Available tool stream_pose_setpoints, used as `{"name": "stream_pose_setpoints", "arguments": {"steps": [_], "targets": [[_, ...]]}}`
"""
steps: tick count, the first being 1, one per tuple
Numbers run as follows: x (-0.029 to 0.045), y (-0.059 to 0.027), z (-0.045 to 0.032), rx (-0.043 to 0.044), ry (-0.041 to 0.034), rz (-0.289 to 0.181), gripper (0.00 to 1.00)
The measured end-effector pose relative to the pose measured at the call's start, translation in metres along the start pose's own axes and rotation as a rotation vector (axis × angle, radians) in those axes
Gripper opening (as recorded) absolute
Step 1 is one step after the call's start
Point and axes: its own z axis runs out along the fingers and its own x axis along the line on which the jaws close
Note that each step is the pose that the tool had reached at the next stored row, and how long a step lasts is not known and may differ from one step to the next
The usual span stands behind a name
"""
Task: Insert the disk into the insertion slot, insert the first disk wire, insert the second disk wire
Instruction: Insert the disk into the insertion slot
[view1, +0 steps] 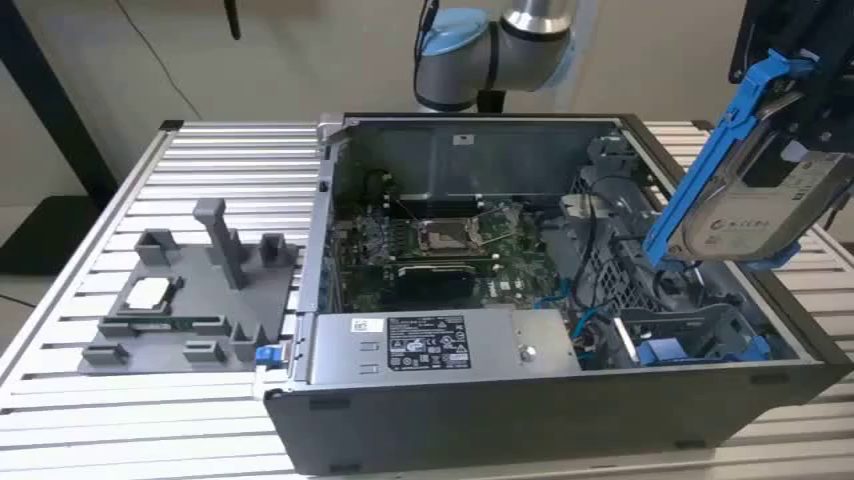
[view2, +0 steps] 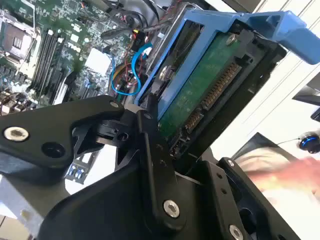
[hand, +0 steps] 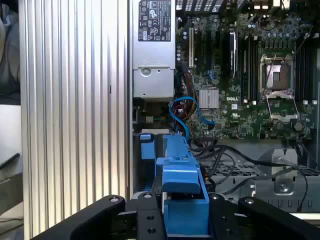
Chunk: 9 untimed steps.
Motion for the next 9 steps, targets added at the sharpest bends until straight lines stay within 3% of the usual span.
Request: {"name": "stream_pose_setpoints", "arguments": {"steps": [9], "targets": [[-0.0001,-0.0005,0.0013,0.0000,0.0002,0.000,0.33]]}}
